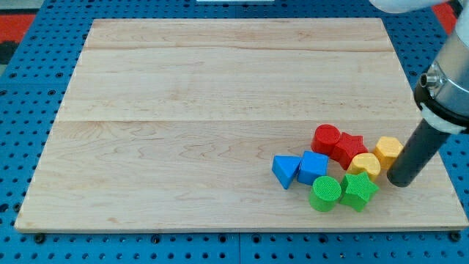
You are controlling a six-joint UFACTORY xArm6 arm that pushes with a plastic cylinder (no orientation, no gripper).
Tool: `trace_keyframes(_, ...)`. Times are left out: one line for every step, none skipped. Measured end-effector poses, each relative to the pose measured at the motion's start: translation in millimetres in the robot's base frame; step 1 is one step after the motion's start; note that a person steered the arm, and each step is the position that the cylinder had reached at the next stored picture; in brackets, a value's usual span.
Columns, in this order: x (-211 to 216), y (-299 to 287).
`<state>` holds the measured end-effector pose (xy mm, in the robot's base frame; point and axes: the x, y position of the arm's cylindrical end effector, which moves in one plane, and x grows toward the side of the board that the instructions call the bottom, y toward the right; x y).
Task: Separate the red blocks from group of blocks
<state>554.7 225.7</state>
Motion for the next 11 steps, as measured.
trace_keyframes(-6.0,18.8)
trace_keyframes(-17.3,9.8)
trace_keyframes(-14.3,-55.0)
trace_keyframes(-30.3,-111.1)
trace_keyframes(-43.8,-109.6)
trace_keyframes(-34.2,-100.0)
trace_keyframes(-19.9,-65.0)
trace_keyframes(-21.2,-51.0)
trace_keyframes(-41.4,-86.0)
trace_keyframes(-74.4,-94.1)
trace_keyframes(-74.7,-115.4)
